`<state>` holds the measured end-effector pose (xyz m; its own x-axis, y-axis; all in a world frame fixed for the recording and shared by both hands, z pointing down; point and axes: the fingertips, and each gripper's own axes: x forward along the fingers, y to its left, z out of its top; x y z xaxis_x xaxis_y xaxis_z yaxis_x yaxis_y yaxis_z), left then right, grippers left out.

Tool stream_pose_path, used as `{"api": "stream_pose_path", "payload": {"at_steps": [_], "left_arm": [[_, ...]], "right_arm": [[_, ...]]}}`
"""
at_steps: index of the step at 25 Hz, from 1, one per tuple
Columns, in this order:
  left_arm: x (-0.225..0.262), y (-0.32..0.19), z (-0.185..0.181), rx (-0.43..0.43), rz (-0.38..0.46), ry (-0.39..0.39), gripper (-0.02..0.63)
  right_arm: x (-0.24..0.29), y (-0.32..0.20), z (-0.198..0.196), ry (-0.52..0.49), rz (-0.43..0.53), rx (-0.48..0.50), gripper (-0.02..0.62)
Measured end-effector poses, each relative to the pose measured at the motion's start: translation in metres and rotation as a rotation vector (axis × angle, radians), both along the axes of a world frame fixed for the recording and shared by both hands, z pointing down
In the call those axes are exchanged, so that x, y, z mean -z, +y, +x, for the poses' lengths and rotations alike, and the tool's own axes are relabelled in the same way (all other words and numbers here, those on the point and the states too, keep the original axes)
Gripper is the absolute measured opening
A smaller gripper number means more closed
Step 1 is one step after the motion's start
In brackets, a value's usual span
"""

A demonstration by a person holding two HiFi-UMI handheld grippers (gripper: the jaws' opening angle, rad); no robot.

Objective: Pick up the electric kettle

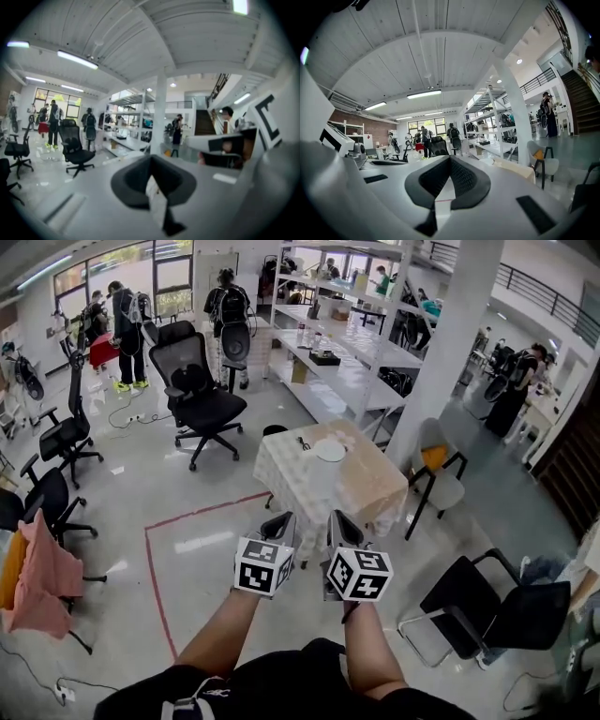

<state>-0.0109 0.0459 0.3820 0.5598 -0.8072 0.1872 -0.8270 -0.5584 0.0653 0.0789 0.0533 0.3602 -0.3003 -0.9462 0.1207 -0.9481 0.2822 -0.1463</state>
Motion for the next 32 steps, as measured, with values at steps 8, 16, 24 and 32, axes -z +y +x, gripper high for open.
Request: {"api": "stream_pose_path", "payload": {"at_steps": [8,16,24,32], "left_arm": [[-0.008,-0.036,-0.010,0.003,-0.006,-0.013,-0.003],[-0.010,-0.097,-0.003,0.031,0.010,-0.023,-0.003],[-0.012,-0.195,0.026,0.053,-0.017,-0.030,-0.003],[-0.014,-0.293,0.071,0.043,-0.032,-0.050,-0.003]], "right_arm": [[-0.010,-0.037,-0.007,-0.007,-0.011,-0.014,-0.002],[-0.018,-0.112,0.007,-0.031,0.009,-0.016,-0.002],[-0.018,-0.208,0.028,-0.003,0.021,0.030,-0.002],[-0.023,-0.306,0.069,-0.013,0.000,0.036,-0.002]]}}
